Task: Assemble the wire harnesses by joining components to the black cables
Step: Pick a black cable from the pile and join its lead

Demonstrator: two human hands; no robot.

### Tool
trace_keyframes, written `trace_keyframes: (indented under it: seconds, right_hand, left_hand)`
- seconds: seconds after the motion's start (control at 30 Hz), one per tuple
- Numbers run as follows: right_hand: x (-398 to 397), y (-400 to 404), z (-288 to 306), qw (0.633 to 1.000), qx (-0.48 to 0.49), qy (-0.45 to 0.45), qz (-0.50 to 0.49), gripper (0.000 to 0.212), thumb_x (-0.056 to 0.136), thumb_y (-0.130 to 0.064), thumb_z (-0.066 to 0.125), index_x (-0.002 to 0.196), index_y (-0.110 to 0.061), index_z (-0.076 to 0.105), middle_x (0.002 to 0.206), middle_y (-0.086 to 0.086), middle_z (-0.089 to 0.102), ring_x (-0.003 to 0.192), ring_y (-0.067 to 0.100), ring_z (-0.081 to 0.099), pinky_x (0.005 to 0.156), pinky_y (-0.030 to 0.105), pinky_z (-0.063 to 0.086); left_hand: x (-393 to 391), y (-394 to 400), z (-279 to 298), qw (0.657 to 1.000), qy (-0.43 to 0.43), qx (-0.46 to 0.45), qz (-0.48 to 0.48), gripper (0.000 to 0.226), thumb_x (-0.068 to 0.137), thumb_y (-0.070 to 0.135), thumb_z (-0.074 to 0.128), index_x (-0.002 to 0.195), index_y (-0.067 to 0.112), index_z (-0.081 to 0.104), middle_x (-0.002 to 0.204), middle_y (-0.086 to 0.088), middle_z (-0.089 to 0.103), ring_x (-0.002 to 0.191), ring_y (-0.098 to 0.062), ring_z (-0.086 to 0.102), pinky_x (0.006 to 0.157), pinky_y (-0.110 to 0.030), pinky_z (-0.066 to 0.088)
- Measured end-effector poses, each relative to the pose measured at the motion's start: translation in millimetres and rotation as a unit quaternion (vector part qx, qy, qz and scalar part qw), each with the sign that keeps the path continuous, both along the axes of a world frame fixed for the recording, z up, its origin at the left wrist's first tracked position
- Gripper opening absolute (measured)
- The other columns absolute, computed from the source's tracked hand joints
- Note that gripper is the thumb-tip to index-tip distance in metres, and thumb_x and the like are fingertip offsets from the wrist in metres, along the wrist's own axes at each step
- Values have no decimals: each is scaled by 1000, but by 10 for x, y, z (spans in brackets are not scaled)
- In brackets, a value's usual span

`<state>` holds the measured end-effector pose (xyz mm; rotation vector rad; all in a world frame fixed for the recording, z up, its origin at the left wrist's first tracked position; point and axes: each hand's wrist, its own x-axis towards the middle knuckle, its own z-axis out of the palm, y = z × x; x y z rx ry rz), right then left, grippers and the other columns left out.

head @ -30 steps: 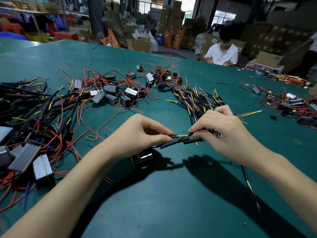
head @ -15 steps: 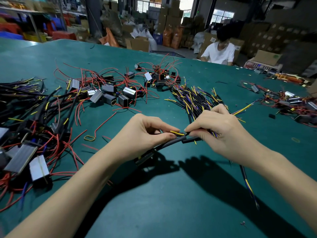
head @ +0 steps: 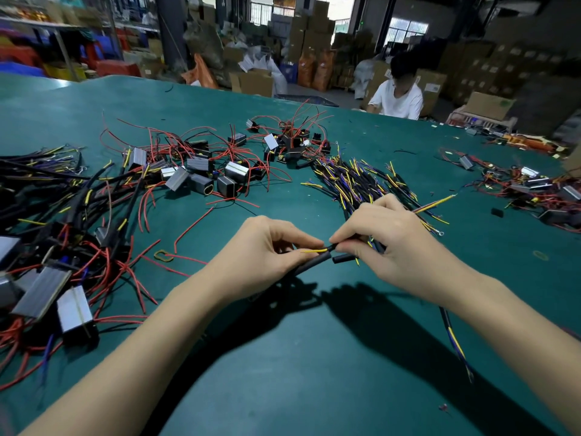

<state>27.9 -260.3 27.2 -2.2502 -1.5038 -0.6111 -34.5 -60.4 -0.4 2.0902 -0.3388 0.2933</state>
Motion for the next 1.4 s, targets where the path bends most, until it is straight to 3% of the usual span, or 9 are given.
trace_keyframes:
  seconds: [0.17,0.3,0.5,0.7,0.87,1.0,1.13,1.23,1.4]
  right_hand:
    - [105,-27,-25,997,32,47,-49,7,85,-17,68,91,-17,70,82,-23,58,77,1,49,83,32,31]
    - [134,-81,-23,996,8,35,-85,6,83,-12,72,86,-18,71,80,-12,67,76,12,55,85,36,28]
    - [118,-65,34,992,3,18,-126,5,82,-15,74,83,-19,72,80,-11,67,81,20,54,85,37,28]
    - [173,-5,64,987,-29,-10,-158,3,84,-19,71,87,-19,72,82,-8,67,85,18,46,79,32,30]
    - [216,234,126,986,23,9,-163,6,87,-12,64,92,-14,68,90,0,68,85,25,61,72,35,47]
    - [267,680,248,992,67,32,-99,7,85,-4,65,91,-7,68,88,8,69,81,29,63,76,42,50]
    - [166,1362,317,999,36,13,1,10,86,1,63,94,2,68,93,16,68,87,33,64,78,44,49]
    - [83,1850,353,998,-18,-23,64,14,91,-3,55,99,3,64,100,19,63,91,37,61,79,47,47]
    - [1,2471,321,993,-70,-39,85,20,95,-5,47,107,2,61,105,19,60,95,38,59,78,47,45]
  left_hand:
    - [4,292,114,994,83,69,29,41,77,55,60,109,31,70,88,15,73,71,5,61,67,-9,44]
    - [-9,361,109,975,159,152,1,49,54,73,65,94,44,65,81,25,69,72,9,60,66,-3,40]
    - [5,277,72,976,93,197,34,15,77,39,76,82,24,75,81,5,71,81,-10,63,76,-24,47]
    - [7,285,133,983,17,167,68,14,82,32,72,80,18,73,77,4,70,77,-12,61,75,-32,48]
    - [-84,342,298,974,-25,173,146,16,90,35,62,89,22,71,83,2,70,82,-20,62,76,-38,51]
    - [-276,541,627,888,-56,384,245,24,96,36,50,113,33,67,103,2,67,102,-25,59,83,-33,35]
    - [-685,682,768,747,14,557,363,15,89,18,49,97,25,60,86,1,53,94,-22,61,84,-38,24]
    - [-927,690,669,688,87,595,406,23,89,12,43,102,20,59,105,-2,60,103,-25,58,100,-40,26]
    - [-1050,943,606,617,150,625,455,29,92,10,37,111,17,58,113,-4,56,109,-27,50,104,-40,25]
